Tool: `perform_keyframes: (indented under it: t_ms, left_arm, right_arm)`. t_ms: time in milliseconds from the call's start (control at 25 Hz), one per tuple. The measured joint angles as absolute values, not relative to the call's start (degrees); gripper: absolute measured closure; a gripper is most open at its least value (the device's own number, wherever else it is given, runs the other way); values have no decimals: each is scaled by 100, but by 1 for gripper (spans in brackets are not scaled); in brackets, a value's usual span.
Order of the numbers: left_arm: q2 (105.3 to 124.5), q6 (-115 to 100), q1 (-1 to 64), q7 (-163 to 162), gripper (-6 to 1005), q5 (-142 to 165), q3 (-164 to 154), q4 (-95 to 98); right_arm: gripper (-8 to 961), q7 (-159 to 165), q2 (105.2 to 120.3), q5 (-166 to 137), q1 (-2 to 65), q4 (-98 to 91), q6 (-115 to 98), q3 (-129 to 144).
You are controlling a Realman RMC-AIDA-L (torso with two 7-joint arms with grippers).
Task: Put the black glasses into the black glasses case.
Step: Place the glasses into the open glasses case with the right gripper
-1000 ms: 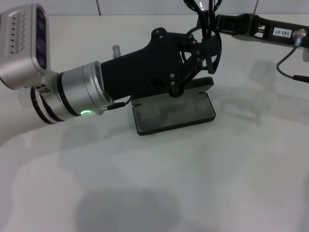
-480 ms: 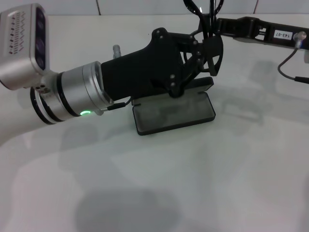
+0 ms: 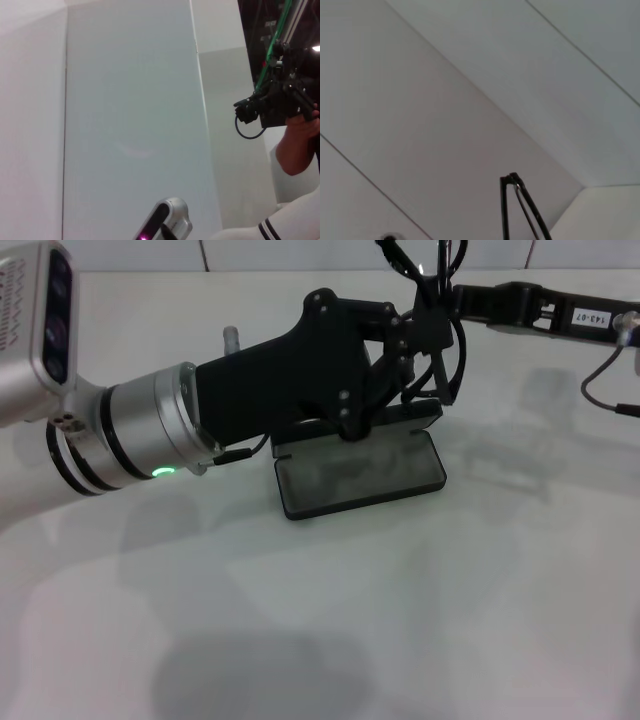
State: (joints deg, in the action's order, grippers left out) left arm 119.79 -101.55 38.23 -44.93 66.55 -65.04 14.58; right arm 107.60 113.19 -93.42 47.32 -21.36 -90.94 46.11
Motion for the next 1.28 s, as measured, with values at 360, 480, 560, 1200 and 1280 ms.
perform_keyframes:
  t_ms: [360, 480, 560, 1200, 1280]
  left_arm:
    - [11969, -10135, 3823, -4515, 986, 6642, -6451, 1459]
    - [11969, -10130, 3833, -4516, 986, 6642, -6451, 1459]
    - [11970, -10118, 3832, -4517, 986, 6642, -6451, 1459]
    - [11983, -10070, 3820, -4524, 985, 6642, -6451, 1415]
    - [11987, -10070, 3837, -4525, 985, 6643, -6458, 1415]
  right_arm:
    - [809, 10773, 11320, -9356, 4729, -2135, -9258, 4861]
    - [809, 10766, 11320, -9358, 4728, -2135, -9320, 4889]
    - [809, 10760, 11323, -9359, 4729, -2135, -9350, 4891]
    - [806, 10741, 11375, -9415, 4729, -2135, -9431, 5040]
    - [806, 10740, 11375, -9415, 4731, -2135, -9432, 5060]
